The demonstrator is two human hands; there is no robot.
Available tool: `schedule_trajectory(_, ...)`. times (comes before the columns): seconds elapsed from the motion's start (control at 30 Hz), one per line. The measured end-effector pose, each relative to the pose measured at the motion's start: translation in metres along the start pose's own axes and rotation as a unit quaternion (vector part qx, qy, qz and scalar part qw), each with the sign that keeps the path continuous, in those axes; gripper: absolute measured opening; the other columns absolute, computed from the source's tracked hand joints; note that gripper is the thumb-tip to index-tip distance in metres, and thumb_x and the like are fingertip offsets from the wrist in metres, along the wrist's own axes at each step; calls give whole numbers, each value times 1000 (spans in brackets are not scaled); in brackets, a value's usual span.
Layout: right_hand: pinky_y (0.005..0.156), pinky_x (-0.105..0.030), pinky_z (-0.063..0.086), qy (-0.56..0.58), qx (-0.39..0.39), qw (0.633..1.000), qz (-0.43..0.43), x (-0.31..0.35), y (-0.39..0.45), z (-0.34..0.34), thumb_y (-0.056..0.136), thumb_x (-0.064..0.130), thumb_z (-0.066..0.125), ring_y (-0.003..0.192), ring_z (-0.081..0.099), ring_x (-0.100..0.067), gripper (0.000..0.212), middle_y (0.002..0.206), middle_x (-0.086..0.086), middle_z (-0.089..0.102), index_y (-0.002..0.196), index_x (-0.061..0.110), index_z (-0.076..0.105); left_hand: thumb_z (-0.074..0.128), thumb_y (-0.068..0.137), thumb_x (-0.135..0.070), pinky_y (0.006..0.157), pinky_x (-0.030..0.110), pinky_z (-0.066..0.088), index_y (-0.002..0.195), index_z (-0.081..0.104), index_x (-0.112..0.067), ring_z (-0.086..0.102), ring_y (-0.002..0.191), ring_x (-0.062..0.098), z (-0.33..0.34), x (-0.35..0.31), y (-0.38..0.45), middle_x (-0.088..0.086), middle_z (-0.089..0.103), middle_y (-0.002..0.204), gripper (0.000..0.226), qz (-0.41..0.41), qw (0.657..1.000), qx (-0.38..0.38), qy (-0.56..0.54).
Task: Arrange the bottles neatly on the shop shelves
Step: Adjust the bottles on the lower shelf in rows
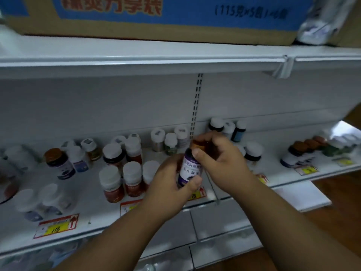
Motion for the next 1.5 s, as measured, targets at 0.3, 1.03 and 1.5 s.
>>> schedule_trajectory(0.3,79,-14,45,-132,-137,978,84,-35,-116,-130,87,24,67,92,57,0,19,101,11,59,102,34,60,53,71,-71,88,17,43,126,38,-50,49,114,-6,150,-34,-12,-20,53,126,61,26,989,148,-4)
schedule_trajectory(1.03,83,-24,53,-121,-137,980,73,-177,-18,-366,85,25,70,93,63,-1,19,102,8,65,100,31,59,47,86,-58,89,27,44,132,49,-21,49,104,1,327,-44,132,-9,49,117,58,-23,995,-20,98)
schedule_trajectory(1.5,78,-18,48,-130,96,987,-13,-245,123,-342,86,27,68,94,59,-2,14,104,8,61,97,29,61,65,81,-20,84,40,49,119,66,-14,59,97,31,377,-38,184,9,63,115,38,67,919,-98,375)
Point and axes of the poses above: each hand's wrist, its own y-axis towards the middle knuckle, its own z-axis out of the palm, x = y × z, the point moved 10 cm from there along y, towards the middle knuckle
